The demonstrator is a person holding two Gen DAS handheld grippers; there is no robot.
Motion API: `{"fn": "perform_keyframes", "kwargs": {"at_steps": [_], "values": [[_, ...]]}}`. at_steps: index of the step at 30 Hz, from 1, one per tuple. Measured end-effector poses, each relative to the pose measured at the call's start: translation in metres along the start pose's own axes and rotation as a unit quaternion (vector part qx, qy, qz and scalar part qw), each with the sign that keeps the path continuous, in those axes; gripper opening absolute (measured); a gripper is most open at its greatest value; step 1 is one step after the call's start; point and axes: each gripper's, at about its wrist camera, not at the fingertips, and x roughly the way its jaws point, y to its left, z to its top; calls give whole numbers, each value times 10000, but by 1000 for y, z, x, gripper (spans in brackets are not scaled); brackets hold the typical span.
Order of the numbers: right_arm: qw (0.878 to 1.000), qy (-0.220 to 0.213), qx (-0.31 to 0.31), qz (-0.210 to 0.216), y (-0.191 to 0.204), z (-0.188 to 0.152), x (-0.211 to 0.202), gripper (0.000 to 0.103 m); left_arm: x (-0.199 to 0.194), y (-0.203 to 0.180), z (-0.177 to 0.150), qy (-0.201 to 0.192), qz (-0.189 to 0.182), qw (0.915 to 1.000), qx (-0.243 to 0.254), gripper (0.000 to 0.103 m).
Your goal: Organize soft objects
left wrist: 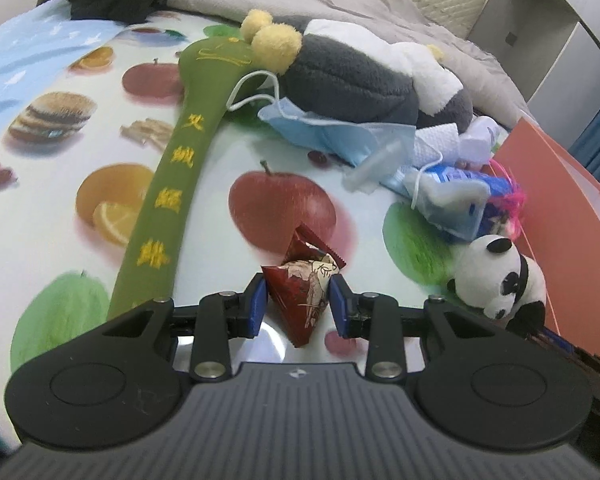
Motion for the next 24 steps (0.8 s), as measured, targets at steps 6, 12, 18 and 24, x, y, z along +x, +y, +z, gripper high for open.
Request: {"fn": "perform_keyframes", "kwargs": {"at_steps": [6, 12, 18, 24], "values": [[9995, 144, 42, 292, -4, -14, -25, 27, -15, -1, -15, 52, -3, 10000, -32, 39], [9971, 276, 132, 693, -12, -21, -45, 29, -23, -1, -21, 155, 60, 9998, -51, 40], [9913, 398, 42, 1256, -24, -18, -55, 39, -32, 0, -24, 314, 41, 9995, 46, 59], [9843, 372, -709, 1574, -29, -6, -68, 50, -46, 1, -24, 235, 82, 9993, 287, 59]]}}
